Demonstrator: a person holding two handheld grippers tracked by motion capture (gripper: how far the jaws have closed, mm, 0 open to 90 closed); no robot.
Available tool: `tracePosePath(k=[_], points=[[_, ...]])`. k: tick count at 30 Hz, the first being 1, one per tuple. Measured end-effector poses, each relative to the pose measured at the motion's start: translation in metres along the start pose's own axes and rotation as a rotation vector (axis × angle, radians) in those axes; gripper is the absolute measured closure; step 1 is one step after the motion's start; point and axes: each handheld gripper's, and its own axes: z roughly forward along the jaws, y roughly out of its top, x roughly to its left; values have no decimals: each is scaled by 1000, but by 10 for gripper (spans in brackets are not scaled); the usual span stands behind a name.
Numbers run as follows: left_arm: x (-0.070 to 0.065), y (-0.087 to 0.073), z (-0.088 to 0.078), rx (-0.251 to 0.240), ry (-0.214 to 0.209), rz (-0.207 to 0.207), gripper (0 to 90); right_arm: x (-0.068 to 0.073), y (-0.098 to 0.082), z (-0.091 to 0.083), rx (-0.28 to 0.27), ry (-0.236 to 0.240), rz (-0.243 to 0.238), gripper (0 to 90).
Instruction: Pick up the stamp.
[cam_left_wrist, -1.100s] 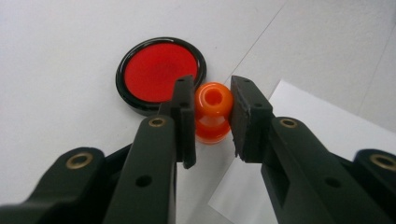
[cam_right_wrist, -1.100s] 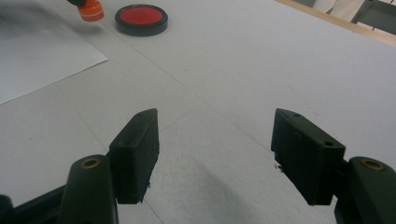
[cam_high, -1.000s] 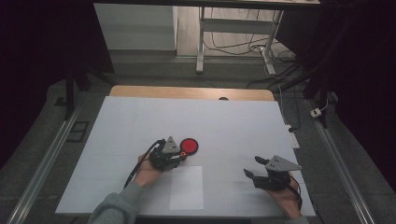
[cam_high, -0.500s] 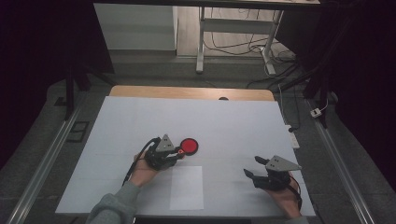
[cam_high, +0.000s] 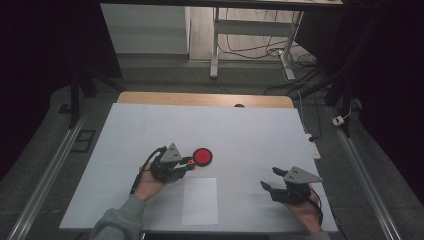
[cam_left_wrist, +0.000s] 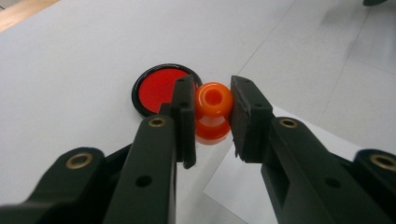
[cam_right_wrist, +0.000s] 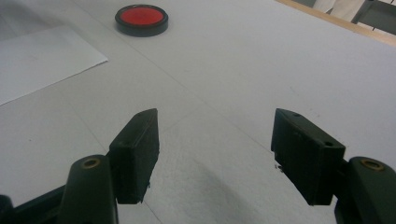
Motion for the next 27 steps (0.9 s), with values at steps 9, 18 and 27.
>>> tracePosePath(k=[9,18,27], points=[[1,-1,-10,-14,-6,-7,716,0,0,-1,3,-2,-6,320],[-1,0,-19,-34,-21,-9,716,0,1,-1,-2,0,-7,321],[-5,1,-30,-58,-49,-9,716,0,0,-1,-2,-1,-9,321]])
